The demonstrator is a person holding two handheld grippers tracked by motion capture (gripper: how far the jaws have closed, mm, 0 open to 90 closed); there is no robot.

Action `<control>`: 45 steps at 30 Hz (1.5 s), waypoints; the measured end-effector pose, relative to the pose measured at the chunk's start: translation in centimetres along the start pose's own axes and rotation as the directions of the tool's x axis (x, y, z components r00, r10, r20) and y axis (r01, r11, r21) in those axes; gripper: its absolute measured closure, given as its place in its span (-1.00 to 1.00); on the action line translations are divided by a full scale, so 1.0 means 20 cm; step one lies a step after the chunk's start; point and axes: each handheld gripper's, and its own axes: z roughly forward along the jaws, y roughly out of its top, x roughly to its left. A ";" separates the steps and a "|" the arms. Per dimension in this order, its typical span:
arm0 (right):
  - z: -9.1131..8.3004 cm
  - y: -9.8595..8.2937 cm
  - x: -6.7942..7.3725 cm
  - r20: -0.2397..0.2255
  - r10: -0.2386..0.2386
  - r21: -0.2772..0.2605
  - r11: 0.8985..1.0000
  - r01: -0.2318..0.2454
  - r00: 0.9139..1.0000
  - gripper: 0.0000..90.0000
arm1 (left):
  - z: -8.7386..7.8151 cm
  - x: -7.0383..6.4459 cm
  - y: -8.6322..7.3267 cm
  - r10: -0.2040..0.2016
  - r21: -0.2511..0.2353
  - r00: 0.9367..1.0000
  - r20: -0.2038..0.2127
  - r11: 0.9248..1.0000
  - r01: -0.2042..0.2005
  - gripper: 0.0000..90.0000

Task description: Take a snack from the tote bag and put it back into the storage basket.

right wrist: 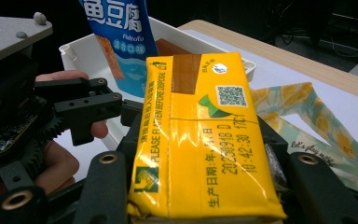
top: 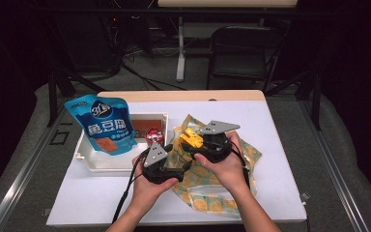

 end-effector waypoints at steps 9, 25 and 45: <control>0.02 0.00 0.04 -0.024 -0.005 0.006 1.000 0.005 1.000 0.14 | 0.02 -0.03 0.00 0.018 0.010 1.000 0.008 1.000 -0.018 -0.79; 0.05 0.00 0.13 -0.042 -0.004 0.020 1.000 0.005 0.999 0.14 | 0.03 -0.05 -0.01 0.021 -0.022 0.999 -0.045 1.000 -0.022 -0.62; 0.03 -0.02 0.13 -0.098 -0.006 -0.036 0.999 0.002 0.995 -0.46 | -0.02 0.02 -0.08 -0.039 -0.014 0.995 -0.087 0.999 0.038 -0.38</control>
